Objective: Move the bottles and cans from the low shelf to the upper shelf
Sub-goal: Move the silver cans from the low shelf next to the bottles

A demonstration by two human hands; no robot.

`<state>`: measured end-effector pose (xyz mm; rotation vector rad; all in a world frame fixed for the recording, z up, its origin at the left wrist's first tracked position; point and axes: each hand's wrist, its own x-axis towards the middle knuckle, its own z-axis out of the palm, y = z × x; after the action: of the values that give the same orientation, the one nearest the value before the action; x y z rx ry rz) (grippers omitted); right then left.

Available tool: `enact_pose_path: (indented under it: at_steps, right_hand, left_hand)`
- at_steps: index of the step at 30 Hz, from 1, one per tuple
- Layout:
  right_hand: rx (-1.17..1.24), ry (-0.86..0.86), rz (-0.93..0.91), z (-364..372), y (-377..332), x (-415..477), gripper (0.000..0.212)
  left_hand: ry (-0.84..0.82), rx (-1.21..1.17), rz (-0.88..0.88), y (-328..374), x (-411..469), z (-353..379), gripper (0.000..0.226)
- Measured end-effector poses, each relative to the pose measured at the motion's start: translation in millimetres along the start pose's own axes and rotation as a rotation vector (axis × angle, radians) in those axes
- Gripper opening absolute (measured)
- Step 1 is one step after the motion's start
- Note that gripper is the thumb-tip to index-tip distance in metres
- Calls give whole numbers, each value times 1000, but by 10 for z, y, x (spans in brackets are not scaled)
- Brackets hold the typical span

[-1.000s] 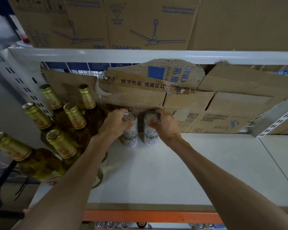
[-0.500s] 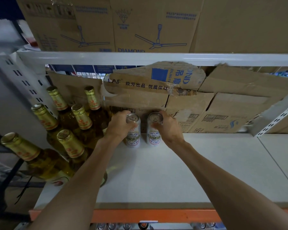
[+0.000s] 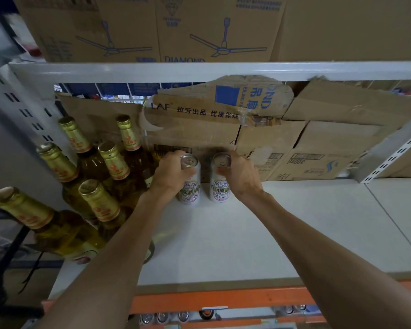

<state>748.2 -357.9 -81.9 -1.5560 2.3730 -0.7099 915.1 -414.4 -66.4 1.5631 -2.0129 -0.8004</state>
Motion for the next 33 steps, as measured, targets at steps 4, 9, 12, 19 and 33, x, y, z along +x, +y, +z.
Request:
enact_pose_path:
  at_steps: [4, 9, 12, 19, 33]
  right_hand:
    - [26, -32, 10, -53, -16, -19, 40]
    - [128, 36, -88, -358, 23, -312, 44]
    - [50, 90, -75, -540, 114, -599, 42]
    - [24, 85, -43, -912, 419, -1554, 36]
    - [-49, -22, -139, -1501, 901, -3611, 47]
  left_hand:
    - [-14, -7, -13, 5, -17, 1, 55]
    - [-28, 28, -12, 90, -143, -59, 81]
    - [53, 50, 62, 285, -412, -89, 69]
    - [-8, 207, 238, 695, -1525, 70, 39]
    - [-201, 465, 215, 838, -3829, 198, 73]
